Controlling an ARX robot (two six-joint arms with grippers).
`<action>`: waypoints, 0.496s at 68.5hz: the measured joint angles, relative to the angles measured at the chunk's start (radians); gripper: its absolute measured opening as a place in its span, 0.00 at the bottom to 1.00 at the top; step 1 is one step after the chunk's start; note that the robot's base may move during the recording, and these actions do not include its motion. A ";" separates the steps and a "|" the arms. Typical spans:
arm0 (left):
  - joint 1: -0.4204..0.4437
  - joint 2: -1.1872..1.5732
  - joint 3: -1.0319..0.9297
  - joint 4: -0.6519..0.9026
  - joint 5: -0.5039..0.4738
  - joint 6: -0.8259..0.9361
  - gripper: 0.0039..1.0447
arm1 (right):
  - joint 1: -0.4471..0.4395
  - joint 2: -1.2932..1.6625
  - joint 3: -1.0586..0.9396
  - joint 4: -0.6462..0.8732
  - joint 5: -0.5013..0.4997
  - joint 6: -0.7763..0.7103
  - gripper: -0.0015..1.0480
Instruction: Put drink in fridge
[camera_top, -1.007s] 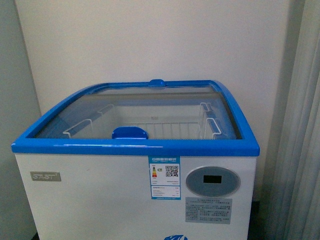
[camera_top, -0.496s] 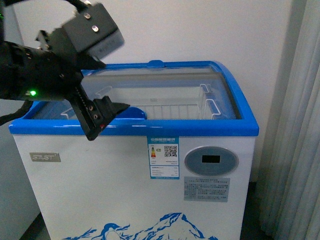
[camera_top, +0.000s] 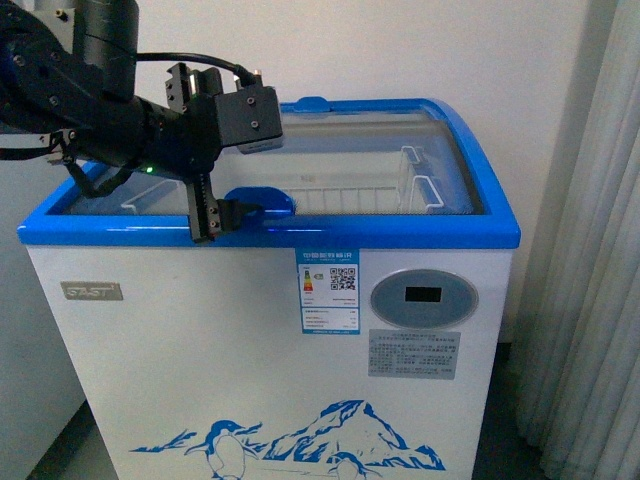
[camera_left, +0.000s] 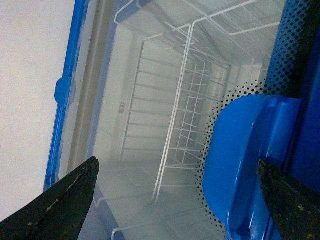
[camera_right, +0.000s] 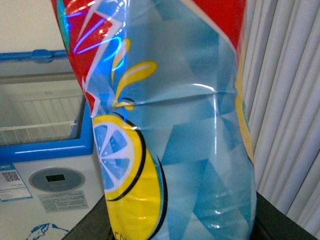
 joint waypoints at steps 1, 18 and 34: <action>0.000 0.009 0.017 -0.006 0.000 0.000 0.92 | 0.000 0.000 0.000 0.000 0.000 0.000 0.39; -0.009 0.340 0.642 -0.251 -0.087 -0.005 0.92 | 0.000 0.000 0.000 0.000 0.000 0.000 0.39; -0.012 0.549 1.030 -0.378 -0.192 -0.052 0.92 | 0.000 0.000 0.000 0.000 0.001 0.000 0.39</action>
